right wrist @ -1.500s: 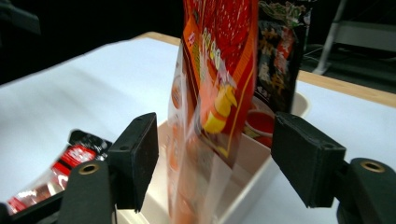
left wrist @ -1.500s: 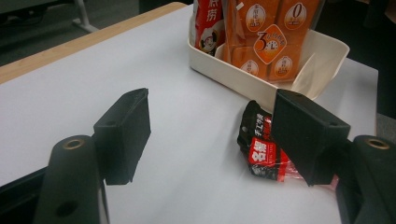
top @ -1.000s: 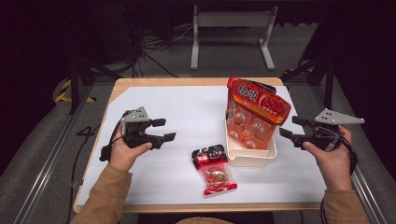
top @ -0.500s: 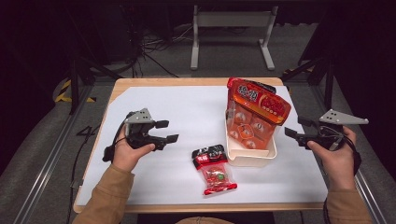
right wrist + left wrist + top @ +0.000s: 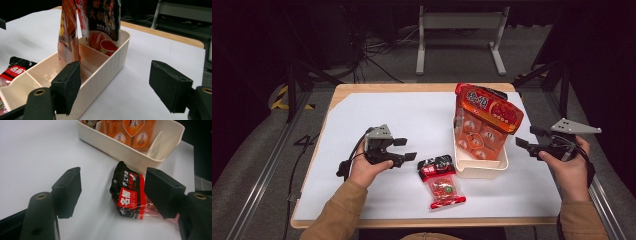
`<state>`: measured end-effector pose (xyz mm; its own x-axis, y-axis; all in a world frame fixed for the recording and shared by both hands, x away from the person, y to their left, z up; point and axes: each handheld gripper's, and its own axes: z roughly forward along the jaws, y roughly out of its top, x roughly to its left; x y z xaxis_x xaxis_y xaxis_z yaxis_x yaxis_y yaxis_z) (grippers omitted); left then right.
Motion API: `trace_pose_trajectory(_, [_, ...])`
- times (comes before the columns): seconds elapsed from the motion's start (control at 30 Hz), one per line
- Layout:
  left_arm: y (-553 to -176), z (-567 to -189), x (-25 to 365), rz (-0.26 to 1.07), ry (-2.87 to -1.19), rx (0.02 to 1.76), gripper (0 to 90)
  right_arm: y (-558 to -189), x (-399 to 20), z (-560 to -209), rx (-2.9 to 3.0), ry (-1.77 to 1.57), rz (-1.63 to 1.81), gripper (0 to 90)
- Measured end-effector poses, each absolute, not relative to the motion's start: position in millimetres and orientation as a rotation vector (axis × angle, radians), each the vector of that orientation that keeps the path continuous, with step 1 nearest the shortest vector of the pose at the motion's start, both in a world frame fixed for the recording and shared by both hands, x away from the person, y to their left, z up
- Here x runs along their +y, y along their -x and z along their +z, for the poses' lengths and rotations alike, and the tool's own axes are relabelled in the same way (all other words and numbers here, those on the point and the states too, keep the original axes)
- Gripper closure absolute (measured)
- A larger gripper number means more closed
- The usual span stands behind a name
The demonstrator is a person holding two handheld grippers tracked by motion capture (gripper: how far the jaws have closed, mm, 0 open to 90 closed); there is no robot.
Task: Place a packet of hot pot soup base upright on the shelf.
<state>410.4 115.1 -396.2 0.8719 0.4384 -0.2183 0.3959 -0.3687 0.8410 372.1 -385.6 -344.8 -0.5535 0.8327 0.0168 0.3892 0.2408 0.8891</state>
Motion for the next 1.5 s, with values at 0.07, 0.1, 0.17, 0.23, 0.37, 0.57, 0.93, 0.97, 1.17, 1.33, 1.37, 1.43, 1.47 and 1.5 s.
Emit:
trace_pose_trajectory(0.07, [-411.4,-400.5,113.2,0.043,-1.995,0.615,31.8,-373.0,-385.6,-346.4,2.056,-1.117,1.263,25.9])
trace_pose_trajectory(0.1, [-411.4,-400.5,113.2,0.043,-1.995,0.615,32.3,-373.0,-385.6,-346.4,2.056,-1.117,1.263,25.9])
trace_pose_trajectory(0.17, [-412.5,-406.6,110.0,0.03,-2.006,0.624,32.5,-374.6,-385.0,-349.3,2.063,-1.118,1.259,25.8])
trace_pose_trajectory(0.23, [-412.6,-409.1,107.5,0.024,-2.015,0.622,32.5,-375.6,-384.6,-351.3,2.069,-1.124,1.256,25.5])
trace_pose_trajectory(0.37, [-412.5,-412.9,101.9,0.024,-2.037,0.614,32.3,-378.1,-384.9,-355.6,2.075,-1.131,1.248,24.7])
trace_pose_trajectory(0.57, [-413.0,-417.6,95.8,0.006,-2.053,0.601,31.9,-380.2,-386.0,-359.2,2.073,-1.124,1.248,23.7])
trace_pose_trajectory(0.93, [-414.1,-428.7,86.1,-0.038,-2.081,0.607,32.9,-382.7,-388.0,-364.4,2.08,-1.147,1.238,23.4])
trace_pose_trajectory(0.97, [-413.9,-430.4,84.4,-0.047,-2.084,0.609,33.4,-383.1,-388.1,-365.0,2.081,-1.146,1.234,23.5])
trace_pose_trajectory(1.17, [-413.7,-434.7,78.7,-0.066,-2.099,0.607,33.4,-383.6,-387.8,-366.2,2.082,-1.151,1.232,23.4])
trace_pose_trajectory(1.33, [-414.0,-439.4,74.6,-0.084,-2.123,0.598,33.4,-383.7,-387.2,-366.4,2.084,-1.144,1.229,23.6])
trace_pose_trajectory(1.37, [-414.0,-440.2,74.0,-0.091,-2.127,0.594,33.4,-383.8,-386.9,-366.7,2.089,-1.142,1.223,23.8])
trace_pose_trajectory(1.43, [-413.8,-442.4,72.5,-0.111,-2.132,0.597,33.4,-384.1,-386.0,-367.6,2.095,-1.139,1.218,24.0])
trace_pose_trajectory(1.47, [-413.9,-443.5,71.8,-0.12,-2.136,0.596,33.3,-384.3,-385.7,-367.8,2.097,-1.138,1.219,23.9])
trace_pose_trajectory(1.5, [-414.1,-444.4,71.4,-0.122,-2.139,0.596,33.3,-384.4,-385.5,-367.8,2.097,-1.137,1.217,23.9])
